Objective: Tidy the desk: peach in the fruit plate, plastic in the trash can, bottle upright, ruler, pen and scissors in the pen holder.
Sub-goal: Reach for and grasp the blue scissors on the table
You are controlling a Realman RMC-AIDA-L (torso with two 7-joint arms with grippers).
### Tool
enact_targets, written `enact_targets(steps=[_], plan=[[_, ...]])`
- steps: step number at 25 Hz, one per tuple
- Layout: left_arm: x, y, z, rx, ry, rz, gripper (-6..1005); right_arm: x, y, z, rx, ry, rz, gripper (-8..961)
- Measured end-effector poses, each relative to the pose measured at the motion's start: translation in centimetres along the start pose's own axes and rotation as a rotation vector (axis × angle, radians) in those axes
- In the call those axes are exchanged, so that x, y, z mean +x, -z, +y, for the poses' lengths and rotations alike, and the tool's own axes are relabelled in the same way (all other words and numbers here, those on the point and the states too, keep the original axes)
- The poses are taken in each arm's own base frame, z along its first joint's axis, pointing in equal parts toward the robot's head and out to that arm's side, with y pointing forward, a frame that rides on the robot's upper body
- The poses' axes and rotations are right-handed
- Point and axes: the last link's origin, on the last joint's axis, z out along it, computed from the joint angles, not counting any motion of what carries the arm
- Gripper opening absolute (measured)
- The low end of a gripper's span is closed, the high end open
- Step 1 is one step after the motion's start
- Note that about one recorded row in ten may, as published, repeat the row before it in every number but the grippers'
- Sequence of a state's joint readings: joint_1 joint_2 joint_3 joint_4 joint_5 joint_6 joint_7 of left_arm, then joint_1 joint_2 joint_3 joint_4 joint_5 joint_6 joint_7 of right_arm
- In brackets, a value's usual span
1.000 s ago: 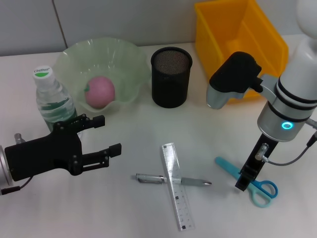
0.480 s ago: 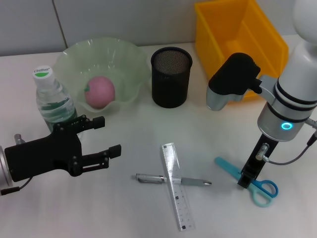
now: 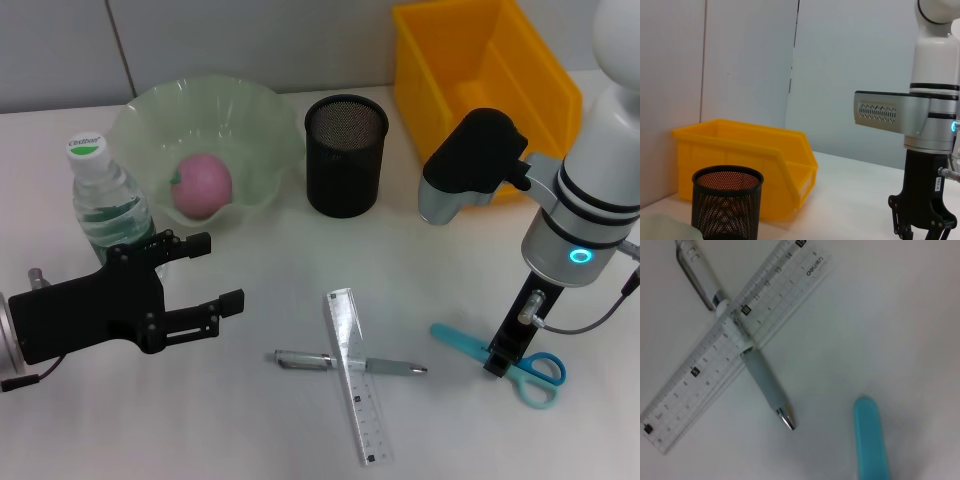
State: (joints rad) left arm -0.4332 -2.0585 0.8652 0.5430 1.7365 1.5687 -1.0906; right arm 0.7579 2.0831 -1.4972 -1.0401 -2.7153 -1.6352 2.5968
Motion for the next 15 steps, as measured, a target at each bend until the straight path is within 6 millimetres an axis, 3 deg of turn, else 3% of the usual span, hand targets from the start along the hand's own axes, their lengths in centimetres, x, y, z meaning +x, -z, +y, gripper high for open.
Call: enact_targets(steps=[15], plan=[[0.44, -0.19, -0.27, -0.002, 0.003, 0.003, 835, 0.04, -0.04, 0.08, 0.002, 0.012, 0.001, 229]])
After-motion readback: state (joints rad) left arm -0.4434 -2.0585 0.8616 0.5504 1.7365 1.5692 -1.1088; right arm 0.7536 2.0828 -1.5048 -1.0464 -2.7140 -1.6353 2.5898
